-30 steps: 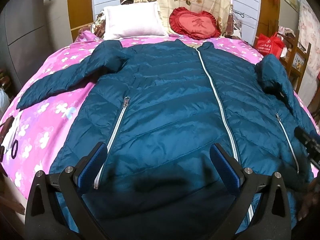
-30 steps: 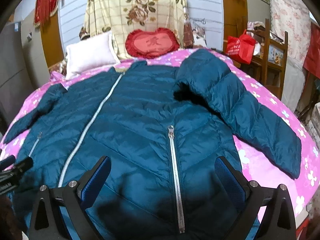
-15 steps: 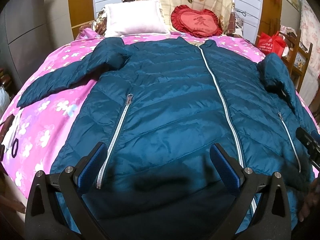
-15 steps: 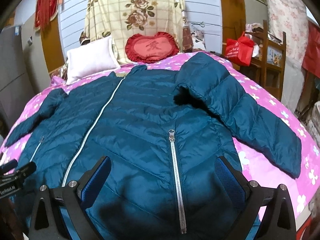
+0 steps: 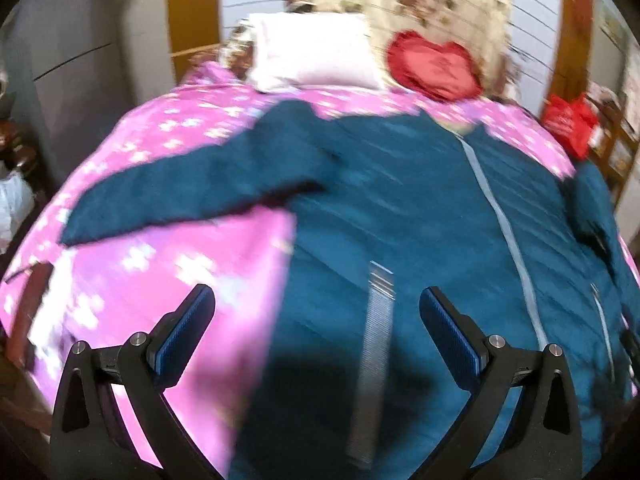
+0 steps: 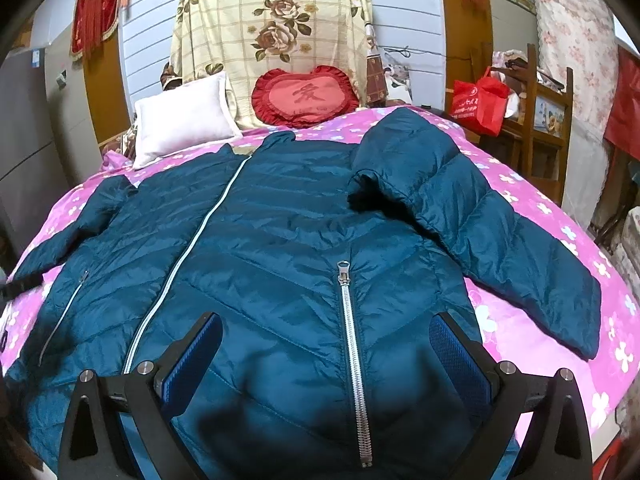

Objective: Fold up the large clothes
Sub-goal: 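Reach the left tool to the sleeve cuff nearest it and grasp it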

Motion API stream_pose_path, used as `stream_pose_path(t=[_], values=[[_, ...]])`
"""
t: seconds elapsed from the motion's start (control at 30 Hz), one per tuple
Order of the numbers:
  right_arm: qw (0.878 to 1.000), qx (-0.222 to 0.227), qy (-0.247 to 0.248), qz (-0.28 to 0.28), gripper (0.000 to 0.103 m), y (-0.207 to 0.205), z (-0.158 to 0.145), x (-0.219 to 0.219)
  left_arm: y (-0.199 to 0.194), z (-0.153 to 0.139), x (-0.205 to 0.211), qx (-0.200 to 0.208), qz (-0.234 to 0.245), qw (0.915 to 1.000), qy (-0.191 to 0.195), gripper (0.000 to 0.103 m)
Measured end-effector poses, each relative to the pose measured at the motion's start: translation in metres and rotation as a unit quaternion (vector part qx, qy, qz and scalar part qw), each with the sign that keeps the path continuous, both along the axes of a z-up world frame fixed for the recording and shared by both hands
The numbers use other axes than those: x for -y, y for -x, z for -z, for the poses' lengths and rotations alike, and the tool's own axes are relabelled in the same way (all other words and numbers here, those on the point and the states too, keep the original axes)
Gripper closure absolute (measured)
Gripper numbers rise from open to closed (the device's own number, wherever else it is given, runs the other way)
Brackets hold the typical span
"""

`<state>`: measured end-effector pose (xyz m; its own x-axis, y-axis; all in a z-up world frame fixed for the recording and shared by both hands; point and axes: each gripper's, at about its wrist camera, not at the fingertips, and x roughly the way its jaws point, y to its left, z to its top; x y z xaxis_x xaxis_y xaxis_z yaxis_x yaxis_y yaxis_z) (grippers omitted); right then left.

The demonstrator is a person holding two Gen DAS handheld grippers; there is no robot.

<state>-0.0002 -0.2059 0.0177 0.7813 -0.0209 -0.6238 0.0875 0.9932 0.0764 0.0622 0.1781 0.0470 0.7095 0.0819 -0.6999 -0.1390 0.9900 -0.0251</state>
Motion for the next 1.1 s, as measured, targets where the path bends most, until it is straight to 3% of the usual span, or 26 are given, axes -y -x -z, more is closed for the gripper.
stream_pose_path(t=[0.1, 0.23, 0.37, 0.47, 0.57, 0.7, 0.87, 0.9, 1.0, 1.07, 1.1], values=[[1.000, -0.001, 0.004, -0.002, 0.000, -0.002, 0.001, -0.004, -0.024, -0.004, -0.061, -0.004, -0.049, 0.9986, -0.020, 0.000], [1.000, -0.006, 0.009, -0.006, 0.000, -0.005, 0.004, -0.008, -0.049, -0.005, -0.162, -0.018, -0.145, 0.9872, -0.064, 0.000], [1.000, -0.012, 0.014, -0.008, 0.000, -0.007, 0.006, -0.011, -0.062, 0.006, -0.256, -0.048, -0.223, 0.9724, -0.048, 0.000], [1.000, -0.015, 0.013, -0.008, 0.000, -0.007, 0.007, -0.010, -0.068, 0.029, -0.317, -0.094, -0.268, 0.9587, -0.020, 0.001], [1.000, -0.021, 0.015, -0.004, 0.000, -0.008, 0.009, -0.007, -0.073, 0.046, -0.334, -0.116, -0.253, 0.9604, 0.019, 0.001], [0.999, -0.032, 0.014, 0.003, 0.000, -0.008, 0.013, -0.003, -0.092, 0.068, -0.332, -0.152, -0.238, 0.9593, -0.016, 0.001], [0.999, -0.039, 0.010, 0.012, 0.000, -0.010, 0.015, 0.000, -0.105, 0.086, -0.327, -0.144, -0.210, 0.9671, 0.015, 0.004], [0.999, -0.042, 0.010, 0.013, 0.000, -0.010, 0.016, 0.001, -0.104, 0.085, -0.326, -0.135, -0.201, 0.9699, 0.023, 0.007], [0.999, -0.048, 0.011, 0.013, 0.000, -0.013, 0.017, 0.000, -0.105, 0.079, -0.318, -0.115, -0.176, 0.9772, 0.030, 0.044], [0.999, -0.050, 0.012, 0.014, 0.000, -0.014, 0.018, 0.000, -0.107, 0.072, -0.306, -0.109, -0.157, 0.9815, 0.015, 0.087], [0.999, -0.049, 0.012, 0.014, 0.000, -0.014, 0.018, 0.000, -0.107, 0.067, -0.301, -0.100, -0.152, 0.9832, 0.012, 0.088]])
